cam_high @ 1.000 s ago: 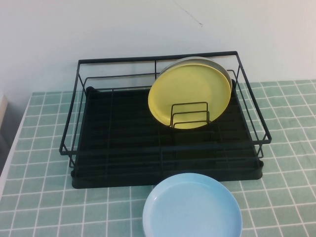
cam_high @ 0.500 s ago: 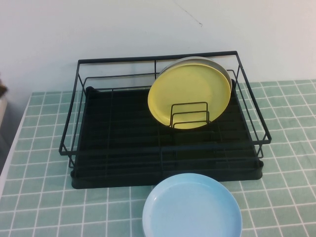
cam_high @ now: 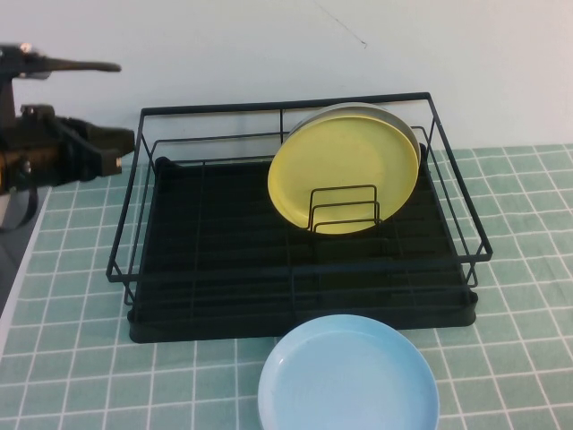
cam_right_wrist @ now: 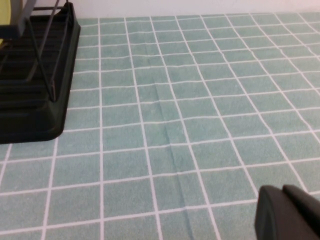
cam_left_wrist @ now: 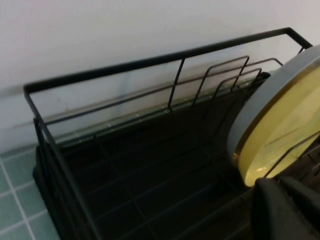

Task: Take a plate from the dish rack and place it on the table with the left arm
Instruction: Grasp the plate from the shelf

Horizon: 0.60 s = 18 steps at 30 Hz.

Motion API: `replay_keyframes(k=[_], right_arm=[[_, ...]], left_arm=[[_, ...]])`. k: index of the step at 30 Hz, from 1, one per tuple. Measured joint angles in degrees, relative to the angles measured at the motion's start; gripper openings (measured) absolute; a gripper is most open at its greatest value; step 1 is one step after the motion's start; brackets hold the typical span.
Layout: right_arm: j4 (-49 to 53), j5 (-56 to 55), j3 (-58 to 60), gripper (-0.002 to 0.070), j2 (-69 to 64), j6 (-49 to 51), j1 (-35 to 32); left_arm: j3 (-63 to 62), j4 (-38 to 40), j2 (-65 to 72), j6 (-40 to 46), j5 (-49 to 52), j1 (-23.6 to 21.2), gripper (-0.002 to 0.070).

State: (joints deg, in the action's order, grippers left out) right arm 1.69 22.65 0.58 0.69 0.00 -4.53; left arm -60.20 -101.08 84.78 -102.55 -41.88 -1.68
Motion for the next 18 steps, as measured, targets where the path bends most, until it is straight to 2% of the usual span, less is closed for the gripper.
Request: replay_keyframes(k=[5,9,12,13,16,18], right_arm=[[0.0,0.0,0.0,-0.0002,0.0,0.0,0.0],[0.0,0.0,0.0,-0.0002,0.0,0.0,0.0],[0.0,0.0,0.0,-0.0002,0.0,0.0,0.0],[0.0,0.0,0.0,-0.0002,0.0,0.0,0.0],[0.0,0.0,0.0,-0.0002,0.0,0.0,0.0],[0.0,0.0,0.0,-0.0002,0.0,0.0,0.0]], left_arm=[[-5.4,-0.4,2.4,3.5,-1.3,2.2,-0.0004],[-6.5,-0.4,2.5,15.1,2.6,4.7,-0.0004],[-6.5,-0.4,2.5,21.2,12.0,5.6,-0.0004],[-6.5,-0.4,2.6,21.4,17.9,5.6,-0.0004],[-6.5,0.1,2.8,18.1,31.2,5.6,-0.0004],[-6.5,0.5,2.8,16.0,35.3,5.5,-0.0004]])
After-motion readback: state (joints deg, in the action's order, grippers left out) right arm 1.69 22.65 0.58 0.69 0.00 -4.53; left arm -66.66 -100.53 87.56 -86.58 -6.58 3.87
